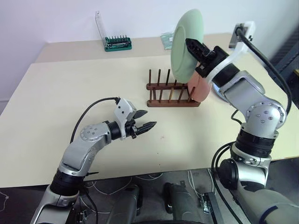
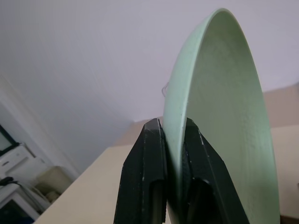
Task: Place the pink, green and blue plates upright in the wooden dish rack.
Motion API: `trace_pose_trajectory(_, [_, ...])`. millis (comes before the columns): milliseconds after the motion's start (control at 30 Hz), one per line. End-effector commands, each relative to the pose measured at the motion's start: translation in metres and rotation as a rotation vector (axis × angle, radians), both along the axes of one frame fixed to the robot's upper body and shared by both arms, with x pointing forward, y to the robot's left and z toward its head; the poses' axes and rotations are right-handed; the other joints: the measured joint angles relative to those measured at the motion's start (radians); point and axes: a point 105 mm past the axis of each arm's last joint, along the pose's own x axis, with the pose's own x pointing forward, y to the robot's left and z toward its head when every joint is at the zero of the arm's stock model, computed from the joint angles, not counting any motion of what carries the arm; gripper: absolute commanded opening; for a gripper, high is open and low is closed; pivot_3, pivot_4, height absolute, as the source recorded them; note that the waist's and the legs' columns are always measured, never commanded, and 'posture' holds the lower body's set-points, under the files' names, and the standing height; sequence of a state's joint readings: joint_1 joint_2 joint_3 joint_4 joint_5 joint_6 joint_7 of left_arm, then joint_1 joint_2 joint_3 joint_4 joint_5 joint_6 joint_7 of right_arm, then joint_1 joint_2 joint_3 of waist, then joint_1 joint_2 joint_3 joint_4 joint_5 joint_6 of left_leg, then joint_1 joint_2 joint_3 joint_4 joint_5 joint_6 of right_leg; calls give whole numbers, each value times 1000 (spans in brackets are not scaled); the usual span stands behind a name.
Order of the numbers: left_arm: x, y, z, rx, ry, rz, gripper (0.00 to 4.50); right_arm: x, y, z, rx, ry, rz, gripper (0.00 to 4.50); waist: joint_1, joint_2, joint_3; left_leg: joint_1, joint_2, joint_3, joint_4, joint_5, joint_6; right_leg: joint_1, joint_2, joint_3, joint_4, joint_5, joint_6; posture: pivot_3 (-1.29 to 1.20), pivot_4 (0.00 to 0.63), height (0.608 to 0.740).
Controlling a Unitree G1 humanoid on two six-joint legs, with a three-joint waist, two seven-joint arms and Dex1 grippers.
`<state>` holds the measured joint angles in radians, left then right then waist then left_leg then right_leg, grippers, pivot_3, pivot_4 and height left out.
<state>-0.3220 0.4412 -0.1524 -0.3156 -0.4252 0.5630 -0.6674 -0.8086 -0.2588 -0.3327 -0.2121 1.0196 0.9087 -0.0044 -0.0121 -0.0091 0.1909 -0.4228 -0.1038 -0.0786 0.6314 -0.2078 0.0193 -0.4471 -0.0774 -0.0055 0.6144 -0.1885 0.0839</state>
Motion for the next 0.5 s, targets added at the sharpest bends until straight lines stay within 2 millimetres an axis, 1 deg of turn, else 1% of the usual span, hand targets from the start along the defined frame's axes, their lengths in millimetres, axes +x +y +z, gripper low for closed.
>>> trace_pose_trajectory(33, [-5,-3,7,0,-36,-15,2971,5,3,8,8,-5,-23,0,0,0,0,0,0,0,0,0,0,0,0,0,0,0,0,0,150,731])
trace_pose_trajectory(167, [-5,-3,9,-3,-41,-11,2971,13,-1,4,23,28,-47,0,1,0,0,0,0,0,0,0,0,0,0,0,0,0,0,0,150,731])
trace_pose_trajectory(267, [-4,-4,9,-3,-42,-15,2971,21,-2,-2,32,74,-62,0,1,0,0,0,0,0,0,0,0,0,0,0,0,0,0,0,150,731])
trace_pose_trajectory(400, [-4,-5,10,-4,-43,-18,2971,24,-1,-5,26,92,-54,0,1,0,0,0,0,0,0,0,0,0,0,0,0,0,0,0,150,731])
trace_pose_trajectory(467, [-3,-5,10,-4,-44,-17,3000,24,-1,-5,18,88,-56,810,1,0,0,0,0,0,0,0,0,0,0,0,0,0,0,0,150,731])
trace_pose_trajectory(500, [-3,-6,10,-4,-46,-17,3000,25,-1,-4,7,81,-62,1108,1,0,0,0,0,0,0,0,0,0,0,0,0,0,0,0,150,731])
